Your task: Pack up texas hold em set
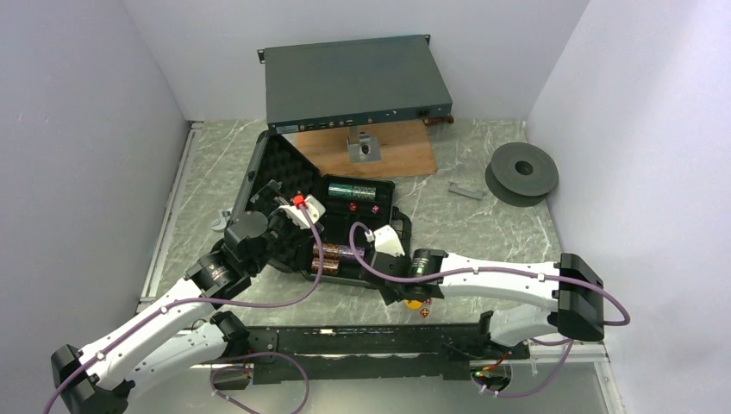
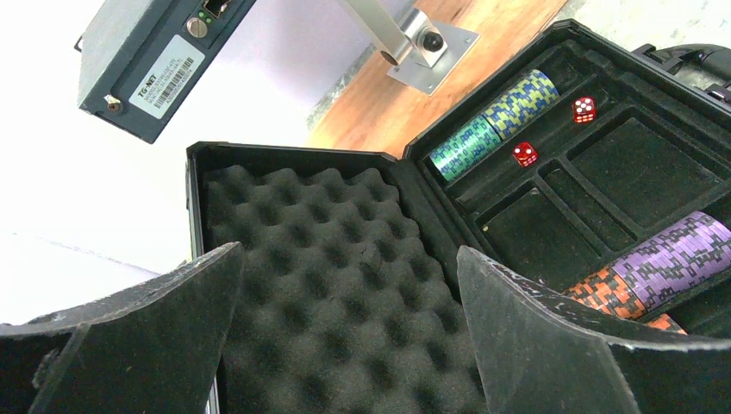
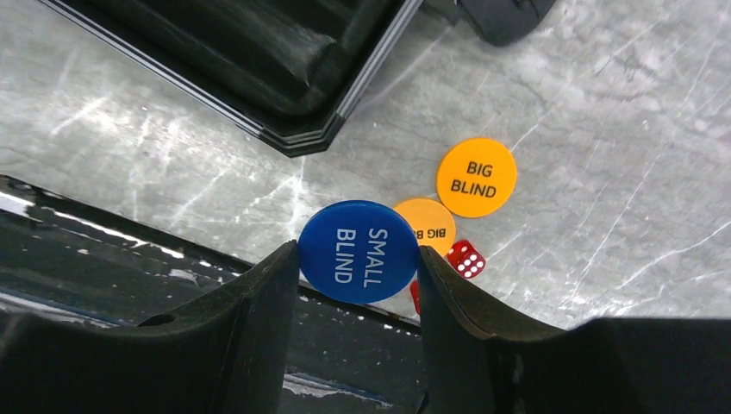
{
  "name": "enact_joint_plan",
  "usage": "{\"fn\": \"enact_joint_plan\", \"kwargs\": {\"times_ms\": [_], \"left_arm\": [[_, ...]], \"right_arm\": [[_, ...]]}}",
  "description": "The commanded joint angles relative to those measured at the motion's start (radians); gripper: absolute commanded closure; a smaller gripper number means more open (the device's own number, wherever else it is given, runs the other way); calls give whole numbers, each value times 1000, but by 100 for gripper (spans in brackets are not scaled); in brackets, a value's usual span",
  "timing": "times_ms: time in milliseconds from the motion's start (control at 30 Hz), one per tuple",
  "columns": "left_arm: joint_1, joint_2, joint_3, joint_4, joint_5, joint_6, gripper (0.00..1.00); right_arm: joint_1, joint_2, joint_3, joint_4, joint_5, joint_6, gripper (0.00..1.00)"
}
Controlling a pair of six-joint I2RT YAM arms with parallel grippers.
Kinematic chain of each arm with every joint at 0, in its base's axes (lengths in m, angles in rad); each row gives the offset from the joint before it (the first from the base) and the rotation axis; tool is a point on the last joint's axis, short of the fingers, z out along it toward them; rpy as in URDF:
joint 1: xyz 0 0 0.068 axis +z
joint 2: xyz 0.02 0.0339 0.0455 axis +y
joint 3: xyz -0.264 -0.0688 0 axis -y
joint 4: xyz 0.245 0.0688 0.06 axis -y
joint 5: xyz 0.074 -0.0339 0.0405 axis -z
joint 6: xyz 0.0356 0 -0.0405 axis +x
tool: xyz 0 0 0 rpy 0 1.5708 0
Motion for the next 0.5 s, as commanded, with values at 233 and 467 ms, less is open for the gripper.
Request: {"fn": "enact_joint_plan", "kwargs": {"times_ms": [233, 467], "left_arm": [[5, -20, 5, 37, 10, 14, 0], [4, -21, 5, 40, -3, 17, 0]], "right_arm": [[-30, -2, 165, -3, 71, -125, 70], [-94, 35, 219, 65, 41, -210, 70]]}}
